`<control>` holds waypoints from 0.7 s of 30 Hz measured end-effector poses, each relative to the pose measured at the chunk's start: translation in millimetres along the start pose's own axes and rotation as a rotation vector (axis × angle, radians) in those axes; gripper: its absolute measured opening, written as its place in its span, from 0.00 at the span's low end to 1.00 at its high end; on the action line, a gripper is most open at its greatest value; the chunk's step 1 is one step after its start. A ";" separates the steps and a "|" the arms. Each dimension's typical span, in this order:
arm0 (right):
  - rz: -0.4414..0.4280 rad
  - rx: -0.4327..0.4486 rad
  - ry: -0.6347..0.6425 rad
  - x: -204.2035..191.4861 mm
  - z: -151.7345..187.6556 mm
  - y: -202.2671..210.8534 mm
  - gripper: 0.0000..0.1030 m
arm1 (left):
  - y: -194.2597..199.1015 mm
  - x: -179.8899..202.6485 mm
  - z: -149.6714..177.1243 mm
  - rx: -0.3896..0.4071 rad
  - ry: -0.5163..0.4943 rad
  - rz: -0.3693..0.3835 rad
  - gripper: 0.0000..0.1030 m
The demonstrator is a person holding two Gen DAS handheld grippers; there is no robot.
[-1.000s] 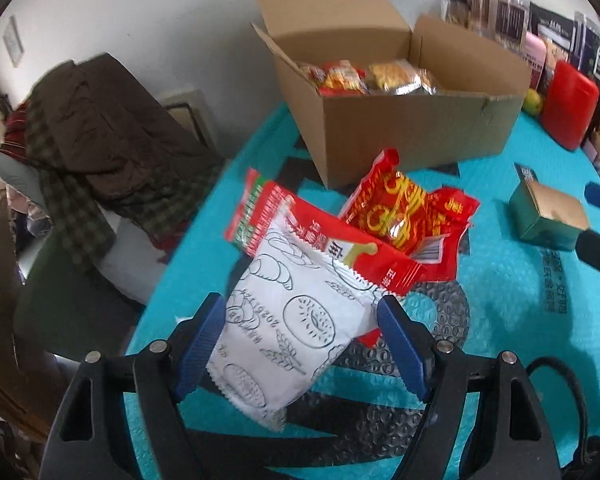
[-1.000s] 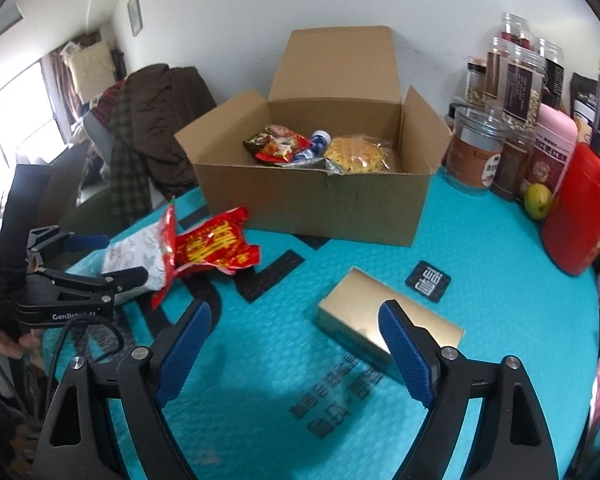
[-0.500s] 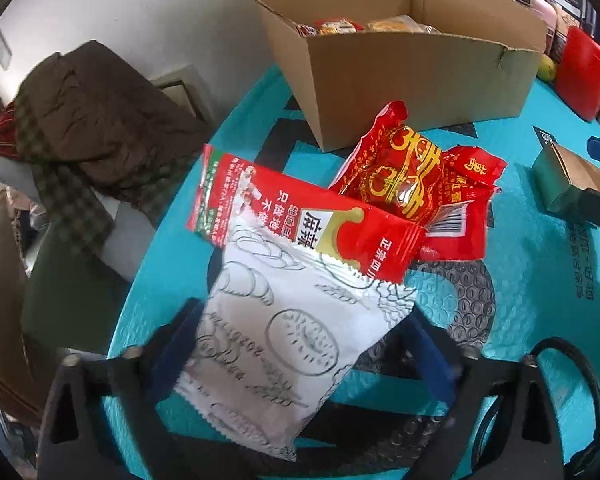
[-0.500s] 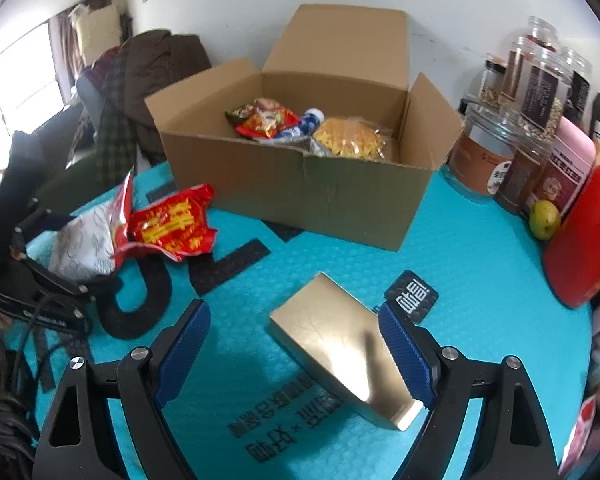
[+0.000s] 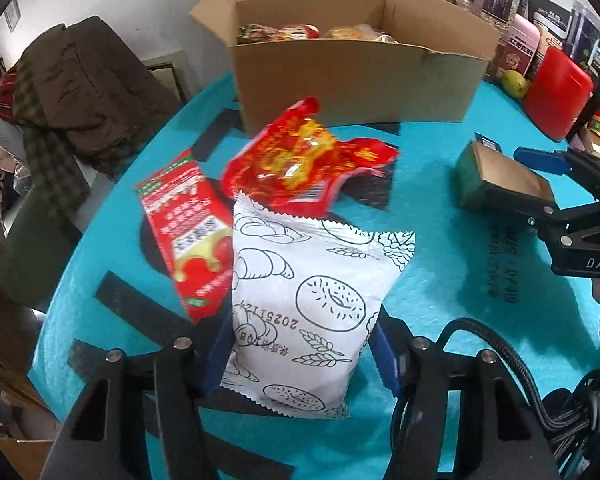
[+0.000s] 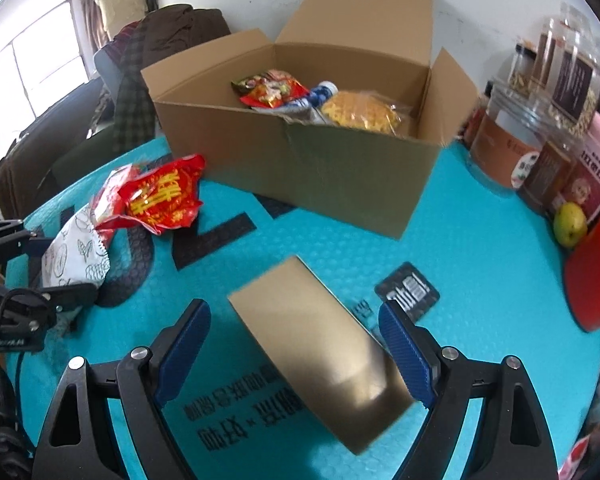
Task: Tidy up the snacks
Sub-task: 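Grasp the white pastry bag with the left tool while the right tool grasps the gold box, then carry the pastry bag with the left tool while the right tool carries the gold box to the box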
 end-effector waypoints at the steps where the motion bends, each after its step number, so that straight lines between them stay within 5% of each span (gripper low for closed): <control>1: -0.011 -0.008 -0.006 3.7 2.2 -0.4 0.85 | -2.6 -1.3 -0.7 0.001 -0.003 -0.003 0.58; 6: -0.024 -0.046 -0.025 15.7 12.6 -1.9 0.78 | -3.7 9.9 -1.6 0.001 -0.010 0.001 0.58; 10: -0.016 -0.064 -0.016 16.4 17.7 1.8 0.44 | -4.2 12.2 -1.4 0.007 -0.016 0.010 0.58; 21: 0.004 -0.088 -0.061 -3.4 41.4 15.0 0.43 | 5.8 17.2 14.0 0.032 -0.028 0.071 0.58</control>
Point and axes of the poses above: each gripper's, at about its wrist camera, not at the fingertips, and y roughly against the way its jaws point, x to its right, z to its underside, the point moved 3 cm from there along -y, roughly the way its jaws point, and after that the axes turned 7 degrees about -x, right-handed, at the moved point
